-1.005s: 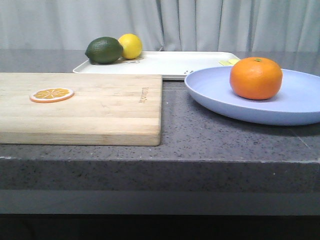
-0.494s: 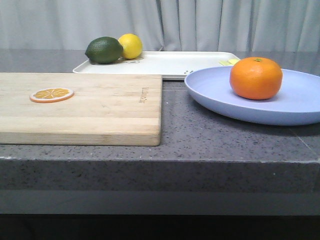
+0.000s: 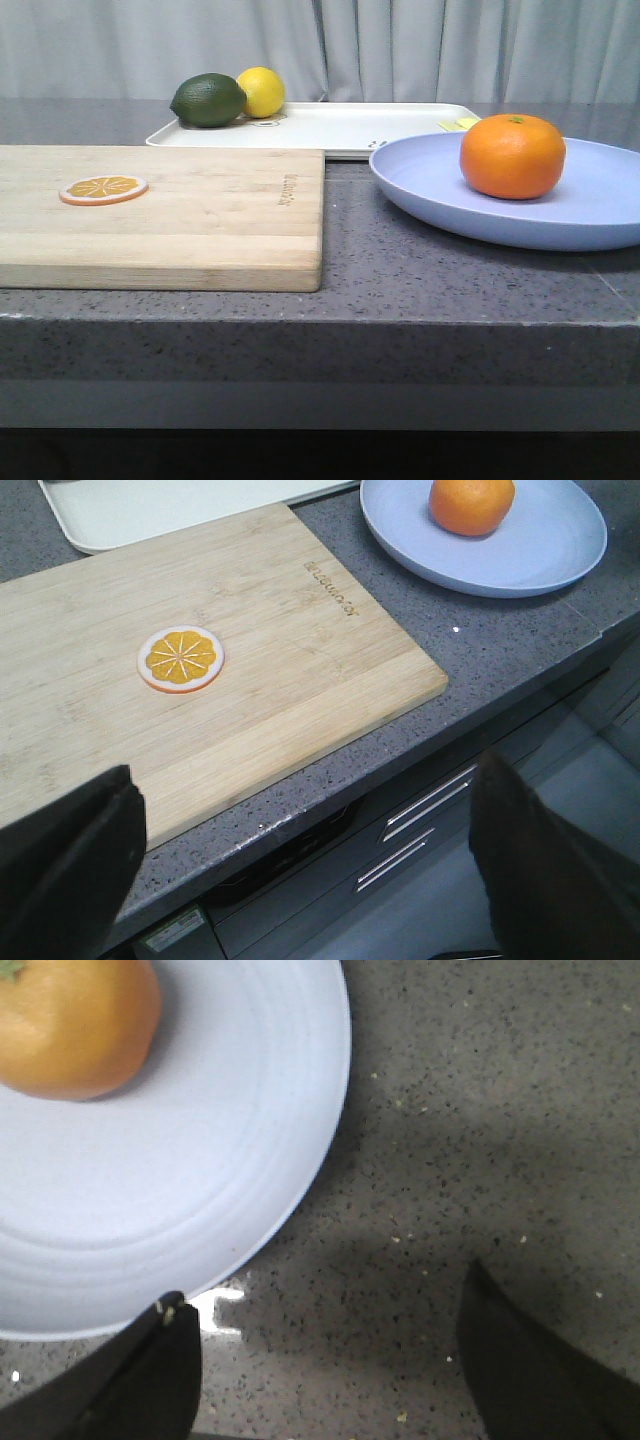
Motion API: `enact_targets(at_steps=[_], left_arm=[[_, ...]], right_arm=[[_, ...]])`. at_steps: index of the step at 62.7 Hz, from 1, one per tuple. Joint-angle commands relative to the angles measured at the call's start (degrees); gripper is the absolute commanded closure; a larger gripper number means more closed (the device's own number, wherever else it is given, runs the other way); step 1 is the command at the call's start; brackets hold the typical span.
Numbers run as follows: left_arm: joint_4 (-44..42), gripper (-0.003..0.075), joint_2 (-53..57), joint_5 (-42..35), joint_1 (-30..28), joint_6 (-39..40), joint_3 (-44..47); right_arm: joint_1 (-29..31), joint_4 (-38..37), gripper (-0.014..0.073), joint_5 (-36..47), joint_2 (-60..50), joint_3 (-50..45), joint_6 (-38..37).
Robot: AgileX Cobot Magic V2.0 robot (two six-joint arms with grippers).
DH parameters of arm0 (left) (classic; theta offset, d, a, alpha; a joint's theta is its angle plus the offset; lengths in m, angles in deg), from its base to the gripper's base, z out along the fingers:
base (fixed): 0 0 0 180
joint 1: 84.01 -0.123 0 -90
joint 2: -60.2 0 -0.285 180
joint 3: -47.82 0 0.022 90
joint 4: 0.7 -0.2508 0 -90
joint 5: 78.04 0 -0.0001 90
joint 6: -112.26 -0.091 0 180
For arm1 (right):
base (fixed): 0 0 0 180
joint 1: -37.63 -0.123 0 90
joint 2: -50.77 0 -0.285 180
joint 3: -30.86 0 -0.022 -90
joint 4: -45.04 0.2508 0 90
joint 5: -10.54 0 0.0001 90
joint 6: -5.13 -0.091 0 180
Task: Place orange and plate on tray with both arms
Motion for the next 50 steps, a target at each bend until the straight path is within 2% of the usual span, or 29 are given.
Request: enact_targets(at_steps=[1,12,23,36,50], left_arm=[[0.7,0.0079,-0.2,-4.3,-0.1,-0.1,-1.5],[0.6,0.0079,-0.2,-5.3,-0.1,-0.1,-1.5],[0.6,0.0079,-0.2,-5.6,-0.1,-0.1,-1.5],[0.6,0.0079,-0.2,-5.8,-0.1,-0.1,-1.5],[0.6,0.0079,-0.2,-6.6,-0.1,-0.1,-1.5]], right_arm=[[3.0,2.8,0.0055,-1.0,4.2,4.6,-0.6],[12.0,18.2,0.0055,-4.1,11.8,6.1,2.8],[14.0,30.9,0.0055,-4.4,16.0,6.1,8.4],[13.8,37.1,0.0055,-2.3,18.4,6.1,8.4],[13.8,37.3,0.0055,-2.0,20.0,6.1,8.4]])
